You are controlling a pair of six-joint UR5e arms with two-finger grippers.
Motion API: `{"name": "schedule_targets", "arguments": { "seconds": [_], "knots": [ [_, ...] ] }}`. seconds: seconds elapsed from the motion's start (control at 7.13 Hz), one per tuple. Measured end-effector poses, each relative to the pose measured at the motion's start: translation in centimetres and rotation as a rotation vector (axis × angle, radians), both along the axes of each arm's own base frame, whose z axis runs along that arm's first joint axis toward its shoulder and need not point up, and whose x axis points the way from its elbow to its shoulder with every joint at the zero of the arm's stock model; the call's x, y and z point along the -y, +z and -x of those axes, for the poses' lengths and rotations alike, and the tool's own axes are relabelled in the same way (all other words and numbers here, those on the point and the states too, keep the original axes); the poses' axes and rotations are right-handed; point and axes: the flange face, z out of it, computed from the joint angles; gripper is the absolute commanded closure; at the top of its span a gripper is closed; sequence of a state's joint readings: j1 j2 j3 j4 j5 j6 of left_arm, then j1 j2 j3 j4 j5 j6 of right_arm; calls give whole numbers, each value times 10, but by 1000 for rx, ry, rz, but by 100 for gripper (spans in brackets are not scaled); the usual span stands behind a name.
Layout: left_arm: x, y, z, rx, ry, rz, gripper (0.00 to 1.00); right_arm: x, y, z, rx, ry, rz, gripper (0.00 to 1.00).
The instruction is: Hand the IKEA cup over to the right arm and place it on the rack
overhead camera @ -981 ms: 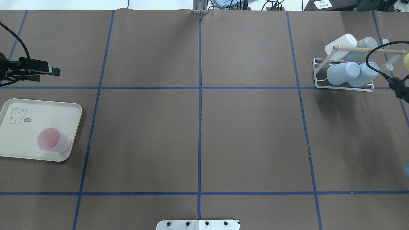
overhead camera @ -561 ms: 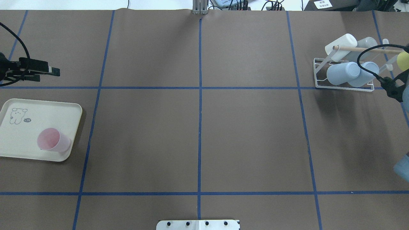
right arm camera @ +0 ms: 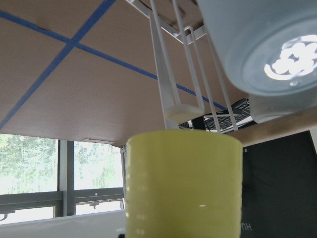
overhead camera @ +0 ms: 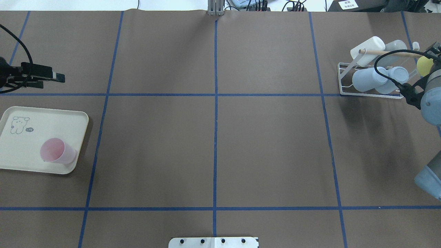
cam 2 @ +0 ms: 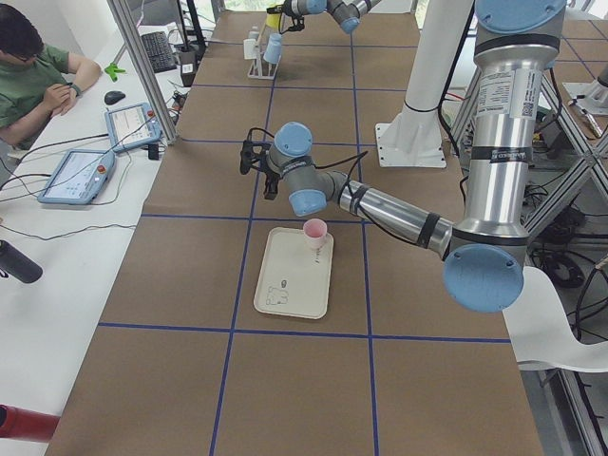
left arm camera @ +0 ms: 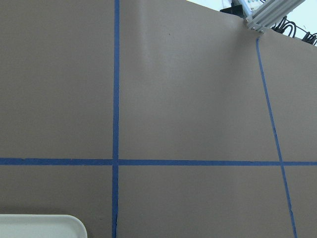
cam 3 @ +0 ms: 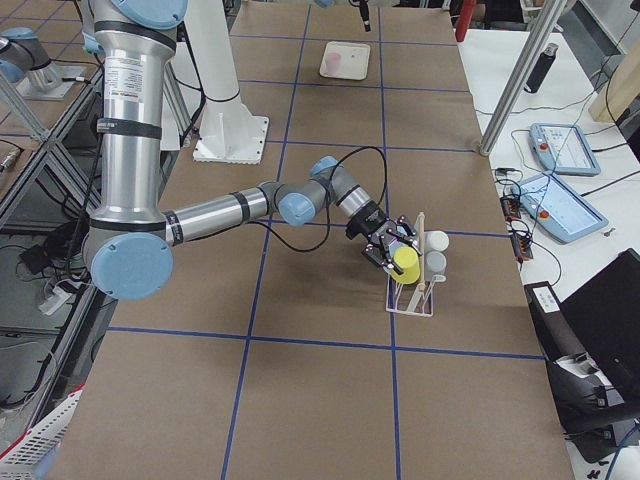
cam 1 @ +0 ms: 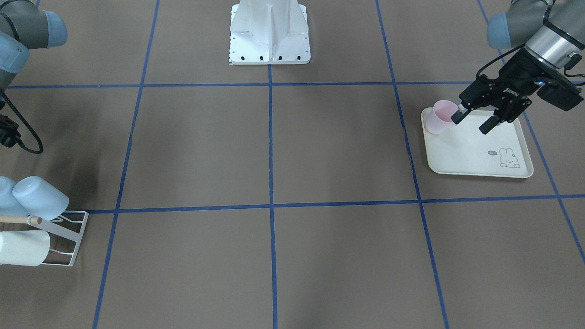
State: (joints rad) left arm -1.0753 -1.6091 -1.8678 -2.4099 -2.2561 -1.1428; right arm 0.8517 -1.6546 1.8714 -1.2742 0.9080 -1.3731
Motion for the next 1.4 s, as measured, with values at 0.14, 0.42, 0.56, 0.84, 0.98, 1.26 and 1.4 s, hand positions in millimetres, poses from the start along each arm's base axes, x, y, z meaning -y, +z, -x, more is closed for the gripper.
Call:
{"name": "schedule_targets", "arguments": {
  "seconds": [0.14, 0.42, 0.56, 0.84, 0.98, 1.26, 1.4],
  "knots": [
    [0, 0, 0, 0, -1, 0, 1, -1, 1, 2, 4, 0, 1, 43],
    [0, 0, 0, 0, 0, 0, 1, -2, 3, 8, 15, 1, 1, 43],
    [0, 0, 0, 0, 0, 0, 1, -3, 5, 10, 17, 0, 3, 42],
    [0, 0, 0, 0, 0, 0, 1, -4, 14, 15, 8, -6, 15, 38],
    [0, 0, 0, 0, 0, 0, 1, -4, 17, 17, 4, -10, 20, 31],
    [0, 0, -1, 1, 1, 0, 1, -7, 18, 25, 3, -25, 21, 8],
    [0, 0, -1, 1, 1, 1, 1, -8, 18, 28, 3, -32, 22, 2]
  ]
}}
